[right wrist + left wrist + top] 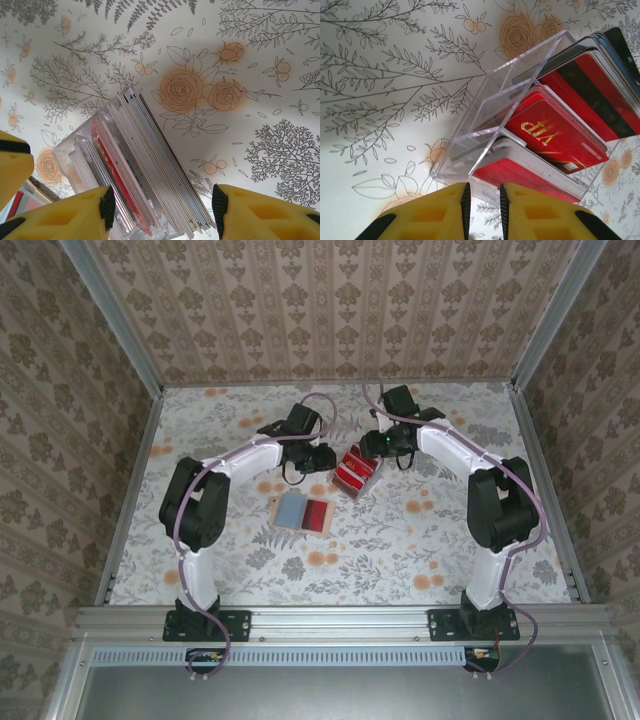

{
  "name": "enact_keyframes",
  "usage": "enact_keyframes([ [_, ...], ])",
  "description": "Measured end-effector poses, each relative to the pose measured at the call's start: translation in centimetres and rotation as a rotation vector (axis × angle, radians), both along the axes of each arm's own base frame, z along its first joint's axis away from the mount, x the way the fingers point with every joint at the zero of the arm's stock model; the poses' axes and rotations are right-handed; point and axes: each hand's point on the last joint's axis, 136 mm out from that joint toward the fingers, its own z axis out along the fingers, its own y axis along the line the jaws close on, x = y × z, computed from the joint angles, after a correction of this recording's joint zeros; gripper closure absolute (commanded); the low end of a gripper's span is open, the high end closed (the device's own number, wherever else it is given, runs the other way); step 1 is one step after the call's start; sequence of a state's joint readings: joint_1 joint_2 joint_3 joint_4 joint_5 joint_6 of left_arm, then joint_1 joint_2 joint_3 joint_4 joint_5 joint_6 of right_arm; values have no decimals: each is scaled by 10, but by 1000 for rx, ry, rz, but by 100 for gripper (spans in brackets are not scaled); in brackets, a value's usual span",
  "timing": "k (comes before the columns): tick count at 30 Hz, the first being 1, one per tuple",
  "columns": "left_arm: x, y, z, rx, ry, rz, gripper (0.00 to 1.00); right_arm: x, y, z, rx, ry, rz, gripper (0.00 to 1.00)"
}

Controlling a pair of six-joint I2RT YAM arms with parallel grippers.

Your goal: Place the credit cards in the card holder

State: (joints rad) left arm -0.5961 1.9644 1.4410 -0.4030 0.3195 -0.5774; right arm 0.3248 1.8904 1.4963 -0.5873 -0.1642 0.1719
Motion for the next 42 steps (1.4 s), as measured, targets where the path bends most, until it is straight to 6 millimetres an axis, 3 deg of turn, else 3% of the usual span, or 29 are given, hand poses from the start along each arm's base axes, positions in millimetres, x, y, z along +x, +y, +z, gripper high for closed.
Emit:
enact_keyframes([
  [7,3,-5,-14,19,25,-12,69,0,-4,-10,-54,32,27,41],
  [15,2,-7,-15,30,18,-13,57,-4,-6,-13,-64,51,29,40],
  [22,1,-7,-16,58,8,-11,56,-4,-4,-16,-66,57,34,40],
  [29,15,-11,-5,72,-30,-9,61,-4,-1,-23,-71,71,40,40],
  [34,15,-11,-17,94,-8,-14,63,-1,3,-24,-70,66,46,40],
  [42,16,-14,-18,94,-11,-24,63,-1,5,-31,-76,79,49,40],
])
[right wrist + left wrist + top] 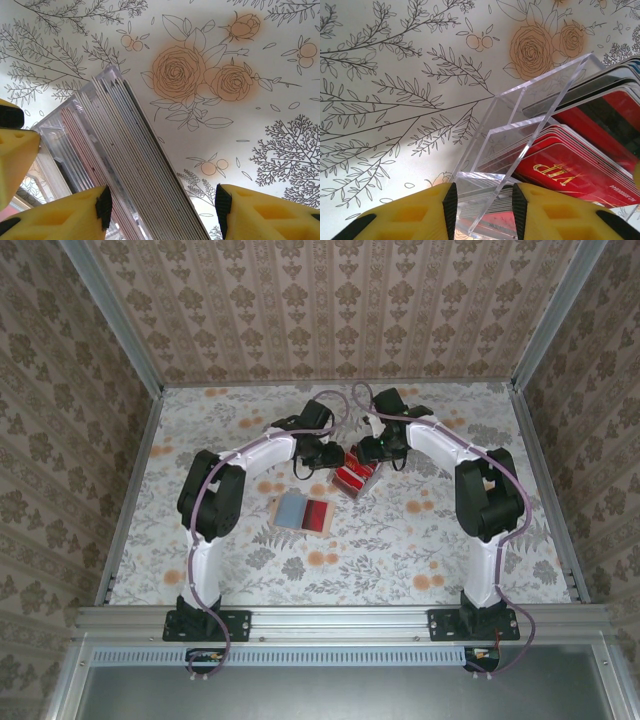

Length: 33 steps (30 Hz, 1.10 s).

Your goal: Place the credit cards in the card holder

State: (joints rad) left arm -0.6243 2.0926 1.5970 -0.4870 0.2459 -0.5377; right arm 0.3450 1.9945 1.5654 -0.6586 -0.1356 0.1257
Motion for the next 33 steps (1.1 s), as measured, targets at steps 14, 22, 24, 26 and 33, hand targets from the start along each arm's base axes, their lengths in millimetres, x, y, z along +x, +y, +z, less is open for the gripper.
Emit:
enact_keyframes([
  [14,-1,0,-2,-9,-11,0,63,4,-7,-5,-40,-5,-25,40],
  [22,-1,1,-2,-17,-24,0,63,7,-9,7,-41,-39,-34,40],
  [24,-1,1,-2,-17,-24,0,63,10,-11,13,-39,-58,-41,40],
  [26,-1,1,-2,-19,-26,0,63,12,-12,16,-35,-71,-45,41],
  [33,-1,0,-2,-17,-28,-1,63,14,-13,18,-35,-78,-46,41],
])
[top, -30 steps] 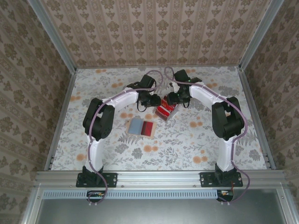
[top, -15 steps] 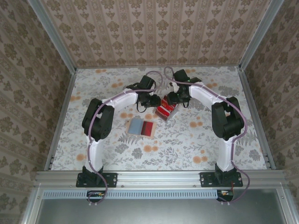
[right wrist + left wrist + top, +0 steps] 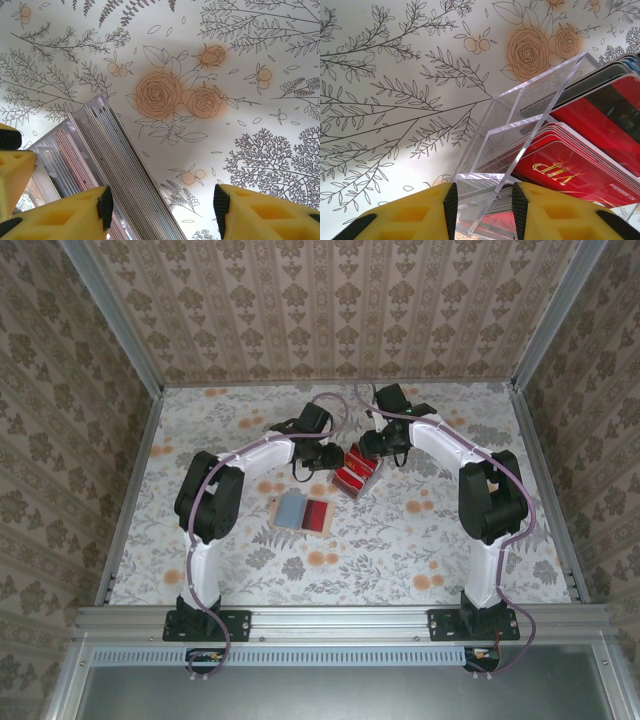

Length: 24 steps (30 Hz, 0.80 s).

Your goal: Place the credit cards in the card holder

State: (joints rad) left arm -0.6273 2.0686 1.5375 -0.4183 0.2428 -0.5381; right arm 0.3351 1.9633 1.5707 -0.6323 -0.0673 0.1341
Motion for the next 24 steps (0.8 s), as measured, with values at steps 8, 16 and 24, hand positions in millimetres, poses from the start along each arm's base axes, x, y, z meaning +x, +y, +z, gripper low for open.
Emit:
enact_keyframes([
  [8,0,0,0,1,-1,0,63,-3,6,0,21,8,28,41],
  [16,0,0,0,3,-2,0,63,1,9,-6,-7,6,59,41],
  [24,0,0,0,3,-1,0,63,3,8,-12,-53,0,82,42],
])
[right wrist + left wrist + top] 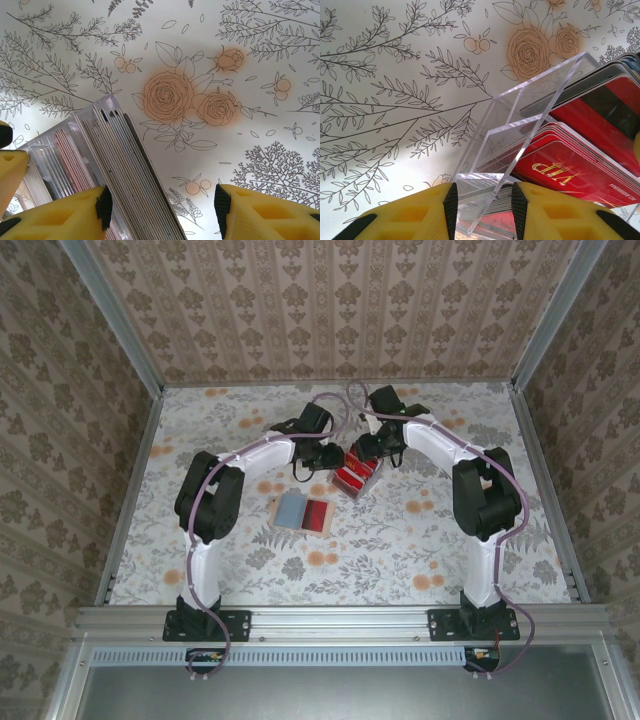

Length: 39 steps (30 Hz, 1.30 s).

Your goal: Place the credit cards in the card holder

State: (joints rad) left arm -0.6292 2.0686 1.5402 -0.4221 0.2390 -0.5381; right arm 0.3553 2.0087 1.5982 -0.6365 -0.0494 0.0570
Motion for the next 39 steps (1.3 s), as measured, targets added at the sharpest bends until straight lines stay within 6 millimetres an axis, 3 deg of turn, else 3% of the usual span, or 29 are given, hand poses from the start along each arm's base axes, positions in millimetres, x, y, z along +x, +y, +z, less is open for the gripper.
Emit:
enact_keyframes([
  [15,-7,-8,0,-2,-1,-21,63,0,-9,8,-59,-41,-15,50],
  [21,-14,-3,-10,25,35,-21,63,0,-11,10,-63,-49,-14,63],
  [33,-15,-5,-10,21,33,-26,63,-4,-12,19,-69,-72,13,89],
  [39,-15,-5,-10,21,33,-26,63,-7,-10,20,-67,-74,35,90],
])
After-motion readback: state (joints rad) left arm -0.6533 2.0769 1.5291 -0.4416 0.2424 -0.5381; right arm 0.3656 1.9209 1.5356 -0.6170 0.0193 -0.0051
